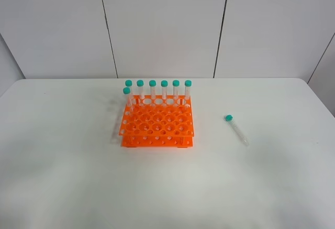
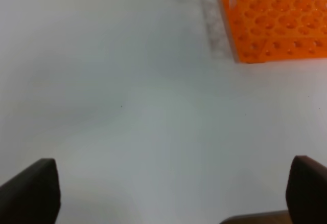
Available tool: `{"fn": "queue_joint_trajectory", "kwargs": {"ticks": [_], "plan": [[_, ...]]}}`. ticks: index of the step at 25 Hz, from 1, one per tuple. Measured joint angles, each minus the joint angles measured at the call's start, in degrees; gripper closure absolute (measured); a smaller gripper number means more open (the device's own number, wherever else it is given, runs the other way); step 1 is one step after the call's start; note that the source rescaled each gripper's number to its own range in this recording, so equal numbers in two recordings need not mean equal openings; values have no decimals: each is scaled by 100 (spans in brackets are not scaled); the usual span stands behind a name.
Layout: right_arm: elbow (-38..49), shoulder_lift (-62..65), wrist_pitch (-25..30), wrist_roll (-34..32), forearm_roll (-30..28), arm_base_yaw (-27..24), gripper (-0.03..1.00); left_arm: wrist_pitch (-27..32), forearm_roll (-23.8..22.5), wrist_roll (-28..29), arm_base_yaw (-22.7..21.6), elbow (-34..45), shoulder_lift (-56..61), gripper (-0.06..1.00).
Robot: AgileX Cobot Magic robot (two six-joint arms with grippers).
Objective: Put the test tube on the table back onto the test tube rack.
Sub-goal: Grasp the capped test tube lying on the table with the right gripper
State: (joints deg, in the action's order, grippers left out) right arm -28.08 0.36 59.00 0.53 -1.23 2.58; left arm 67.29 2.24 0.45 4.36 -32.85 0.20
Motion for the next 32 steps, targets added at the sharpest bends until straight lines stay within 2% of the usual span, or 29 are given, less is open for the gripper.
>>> {"fn": "queue_joint_trajectory", "kwargs": {"ticks": [24,29,32], "plan": [[-18,0,0,0,67,0,49,0,0,0,0,0,0,-6],[-623,-76,-105,-53,123,0,49,0,0,0,0,0,0,-6],[-1128,-548,-174,-53,123,0,49,0,0,0,0,0,0,-6]]}}
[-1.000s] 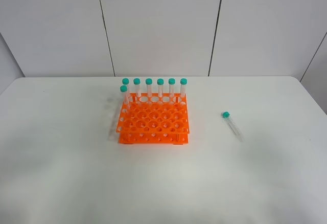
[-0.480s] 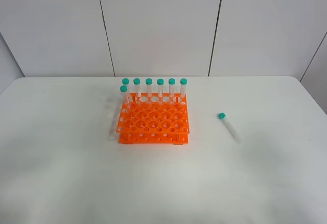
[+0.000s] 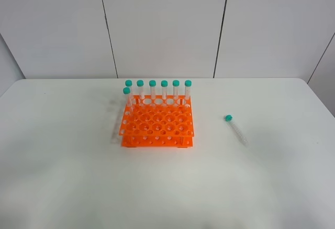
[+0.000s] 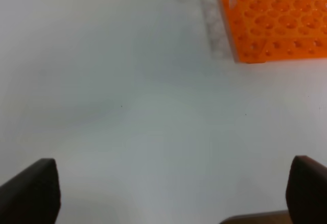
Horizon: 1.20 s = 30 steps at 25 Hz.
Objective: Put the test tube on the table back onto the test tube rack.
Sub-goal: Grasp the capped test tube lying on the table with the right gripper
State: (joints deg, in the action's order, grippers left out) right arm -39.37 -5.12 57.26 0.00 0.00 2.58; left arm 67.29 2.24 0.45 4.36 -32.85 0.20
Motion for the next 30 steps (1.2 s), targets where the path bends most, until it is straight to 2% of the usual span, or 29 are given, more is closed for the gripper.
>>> {"fn": "queue_joint_trajectory", "kwargs": {"ticks": [4,10,15,23,30], "plan": [[-676,-1060,-168,124,106,0,49,0,0,0,0,0,0,-6],[-1738,-3027,-73,246,285,0,49,0,0,0,0,0,0,-6],[-2448,-4540,-98,756,463,0,49,0,0,0,0,0,0,-6],[-2626,-6630,-923,1127,579,0,38,0,0,0,0,0,0,-6],[-2633,-7943,-1002,1127,933,0,36,0,0,0,0,0,0,-6]]}}
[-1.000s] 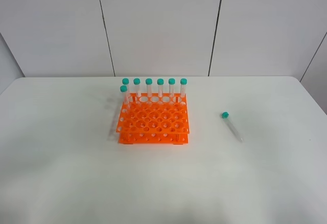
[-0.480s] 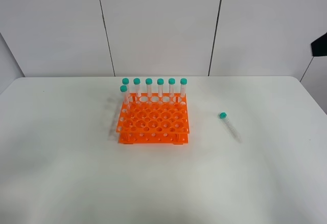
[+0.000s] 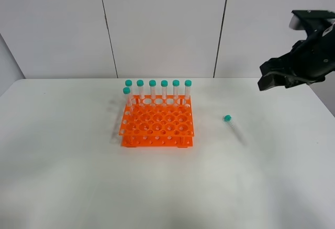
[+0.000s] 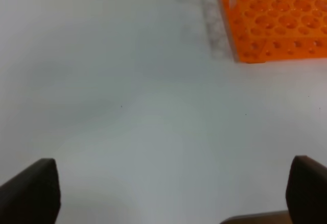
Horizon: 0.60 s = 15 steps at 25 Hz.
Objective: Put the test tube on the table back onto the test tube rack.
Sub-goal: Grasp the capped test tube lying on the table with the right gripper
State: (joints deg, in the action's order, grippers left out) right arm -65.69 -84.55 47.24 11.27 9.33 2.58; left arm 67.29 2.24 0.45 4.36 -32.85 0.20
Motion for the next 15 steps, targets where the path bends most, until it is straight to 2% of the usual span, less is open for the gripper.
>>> {"fn": "queue_joint_trajectory", "kwargs": {"ticks": [15], "plan": [[0,-1480,-29,-49,-142,0,36,0,0,0,0,0,0,-6]]}}
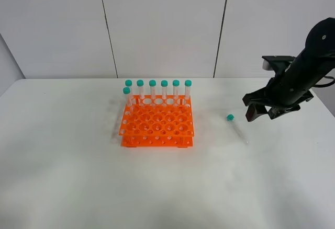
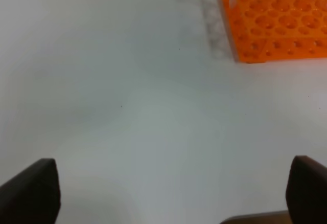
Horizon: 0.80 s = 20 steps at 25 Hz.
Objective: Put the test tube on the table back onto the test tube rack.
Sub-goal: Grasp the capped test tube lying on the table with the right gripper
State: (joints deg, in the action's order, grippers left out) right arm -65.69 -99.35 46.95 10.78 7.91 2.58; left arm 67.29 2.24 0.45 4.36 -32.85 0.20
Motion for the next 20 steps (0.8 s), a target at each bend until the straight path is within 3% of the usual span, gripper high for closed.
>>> {"fn": "queue_joint_trajectory", "kwargs": {"ticks": [20], "plan": [[-5,-1403,-855,61,-207,0,36,0,0,0,0,0,0,-6]]}}
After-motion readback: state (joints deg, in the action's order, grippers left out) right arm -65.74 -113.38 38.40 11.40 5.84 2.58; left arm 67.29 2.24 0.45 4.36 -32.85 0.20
